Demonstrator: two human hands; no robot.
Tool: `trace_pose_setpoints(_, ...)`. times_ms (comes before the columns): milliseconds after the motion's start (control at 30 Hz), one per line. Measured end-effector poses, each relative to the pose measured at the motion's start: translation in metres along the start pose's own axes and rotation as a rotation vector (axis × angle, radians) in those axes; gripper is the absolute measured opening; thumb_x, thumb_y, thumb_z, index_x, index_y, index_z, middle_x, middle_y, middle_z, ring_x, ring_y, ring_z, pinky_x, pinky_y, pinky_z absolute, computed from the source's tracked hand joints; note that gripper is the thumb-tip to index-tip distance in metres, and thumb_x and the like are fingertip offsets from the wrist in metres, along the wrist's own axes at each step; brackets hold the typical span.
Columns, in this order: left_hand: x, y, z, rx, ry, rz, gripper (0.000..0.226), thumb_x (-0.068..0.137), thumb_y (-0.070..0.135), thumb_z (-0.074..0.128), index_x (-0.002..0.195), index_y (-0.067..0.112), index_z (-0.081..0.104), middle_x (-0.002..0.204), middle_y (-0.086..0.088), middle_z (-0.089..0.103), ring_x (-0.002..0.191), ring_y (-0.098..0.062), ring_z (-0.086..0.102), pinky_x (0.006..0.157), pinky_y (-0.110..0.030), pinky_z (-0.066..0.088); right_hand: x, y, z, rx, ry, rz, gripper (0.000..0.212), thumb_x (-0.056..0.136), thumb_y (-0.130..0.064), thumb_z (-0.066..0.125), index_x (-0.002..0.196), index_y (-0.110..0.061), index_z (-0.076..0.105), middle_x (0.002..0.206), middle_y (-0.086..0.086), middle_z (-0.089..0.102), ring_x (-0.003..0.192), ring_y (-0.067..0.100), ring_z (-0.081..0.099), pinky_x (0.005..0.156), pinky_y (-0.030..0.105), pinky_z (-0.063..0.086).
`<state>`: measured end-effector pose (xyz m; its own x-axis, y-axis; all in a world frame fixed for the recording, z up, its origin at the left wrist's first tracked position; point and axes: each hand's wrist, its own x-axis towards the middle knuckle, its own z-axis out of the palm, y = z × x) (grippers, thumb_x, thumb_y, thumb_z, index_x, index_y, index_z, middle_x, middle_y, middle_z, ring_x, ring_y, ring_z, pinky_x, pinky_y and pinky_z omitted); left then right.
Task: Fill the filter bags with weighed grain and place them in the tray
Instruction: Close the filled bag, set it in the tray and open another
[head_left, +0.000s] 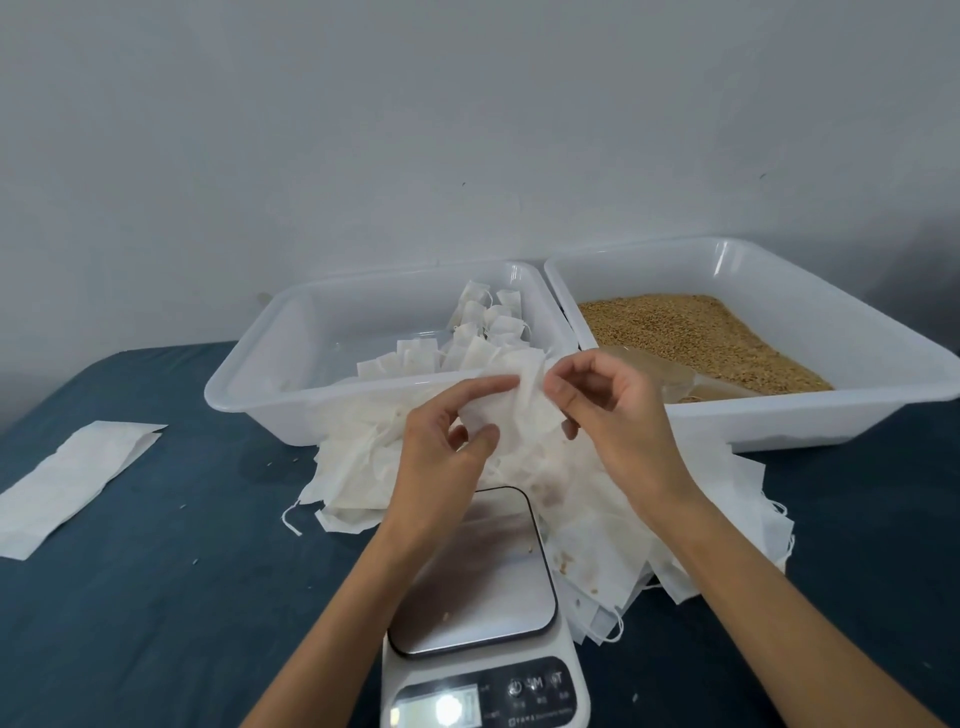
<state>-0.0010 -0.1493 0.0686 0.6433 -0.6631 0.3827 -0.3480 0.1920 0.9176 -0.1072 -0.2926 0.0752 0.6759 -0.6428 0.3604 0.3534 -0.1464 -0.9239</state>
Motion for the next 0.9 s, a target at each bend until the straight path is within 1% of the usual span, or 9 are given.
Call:
trace_pose_setpoints(133, -0.002, 0.006, 0.003, -0.010, -0.014, -0.003, 0.063, 0.084, -0.016, 0.054, 0.112, 0.035, 0.078, 0.112, 0.007, 0.077, 0.103, -0.009, 0.070, 0.082, -0.019, 0.053, 0.000, 0.000, 0.002, -0.005, -0.032, 0.010, 0.019, 0.084, 0.001, 0.077, 0.095, -0.010, 0.067, 0.080, -0.005, 0.071, 0.074, 0.008, 0.064, 0.065, 0.019, 0.053)
trace_pose_setpoints(333, 0.000, 0.003, -0.001, -0.110, 0.041, -0.033, 0.059, 0.084, -0.020, 0.054, 0.112, 0.025, 0.080, 0.112, -0.001, 0.077, 0.107, -0.022, 0.071, 0.091, -0.041, 0.058, 0.001, -0.001, -0.002, -0.021, -0.019, -0.010, 0.013, 0.083, 0.002, 0.078, 0.093, -0.005, 0.072, 0.077, 0.000, 0.066, 0.070, 0.007, 0.061, 0.069, 0.015, 0.051)
trace_pose_setpoints(467, -0.001, 0.007, 0.001, -0.128, 0.011, -0.029, 0.051, 0.084, -0.016, 0.058, 0.108, 0.023, 0.080, 0.103, -0.002, 0.078, 0.094, -0.015, 0.071, 0.080, -0.028, 0.058, 0.001, 0.000, -0.003, 0.094, -0.074, 0.156, 0.030, 0.082, 0.004, 0.076, 0.108, -0.009, 0.071, 0.089, 0.002, 0.073, 0.082, 0.013, 0.069, 0.077, 0.021, 0.054)
trace_pose_setpoints(533, -0.001, 0.007, 0.002, -0.078, 0.023, -0.015, 0.042, 0.087, -0.014, 0.061, 0.104, 0.020, 0.080, 0.105, 0.000, 0.078, 0.098, -0.013, 0.071, 0.082, -0.028, 0.056, 0.001, 0.000, -0.003, 0.230, -0.157, 0.265, 0.040, 0.077, 0.001, 0.079, 0.114, -0.008, 0.069, 0.086, 0.003, 0.074, 0.082, 0.016, 0.071, 0.077, 0.023, 0.057)
trace_pose_setpoints(600, -0.002, 0.006, 0.004, 0.091, 0.088, 0.044, 0.029, 0.092, -0.004, 0.069, 0.101, 0.022, 0.079, 0.120, 0.006, 0.072, 0.114, -0.009, 0.066, 0.092, -0.026, 0.051, 0.001, 0.001, -0.002, 0.234, -0.186, 0.276, 0.044, 0.071, -0.006, 0.082, 0.114, -0.007, 0.070, 0.083, 0.003, 0.073, 0.082, 0.017, 0.071, 0.078, 0.025, 0.057)
trace_pose_setpoints(667, -0.003, 0.004, 0.005, 0.311, 0.225, 0.146, 0.021, 0.093, 0.007, 0.074, 0.103, 0.025, 0.076, 0.128, 0.008, 0.059, 0.124, -0.008, 0.056, 0.098, -0.019, 0.044, 0.001, 0.002, -0.001, 0.154, -0.154, 0.225, 0.036, 0.073, -0.007, 0.084, 0.108, -0.006, 0.074, 0.086, 0.004, 0.073, 0.084, 0.018, 0.070, 0.080, 0.027, 0.057)
trace_pose_setpoints(733, -0.004, 0.002, 0.005, 0.382, 0.318, 0.265, 0.017, 0.092, 0.010, 0.077, 0.101, 0.023, 0.072, 0.114, 0.005, 0.058, 0.110, -0.011, 0.058, 0.093, -0.016, 0.043, 0.000, 0.002, 0.000, 0.123, -0.129, 0.182, 0.019, 0.077, -0.006, 0.083, 0.094, -0.011, 0.076, 0.082, 0.003, 0.072, 0.079, 0.016, 0.068, 0.078, 0.027, 0.057)
trace_pose_setpoints(800, -0.006, 0.002, 0.007, 0.339, 0.263, 0.322, 0.012, 0.092, 0.012, 0.077, 0.094, 0.021, 0.069, 0.092, 0.006, 0.063, 0.088, -0.015, 0.062, 0.080, -0.020, 0.047, -0.002, 0.003, 0.001, 0.123, -0.155, 0.146, 0.013, 0.080, -0.009, 0.082, 0.080, -0.020, 0.075, 0.077, 0.000, 0.071, 0.073, 0.012, 0.066, 0.074, 0.024, 0.056)
trace_pose_setpoints(900, -0.006, 0.002, 0.009, 0.283, 0.132, 0.278, 0.009, 0.093, 0.015, 0.077, 0.088, 0.020, 0.072, 0.082, 0.007, 0.069, 0.081, -0.020, 0.065, 0.074, -0.032, 0.053, -0.004, 0.001, 0.004, 0.184, -0.203, 0.141, 0.001, 0.081, -0.018, 0.078, 0.081, -0.018, 0.078, 0.081, 0.007, 0.072, 0.077, 0.018, 0.067, 0.078, 0.027, 0.056)
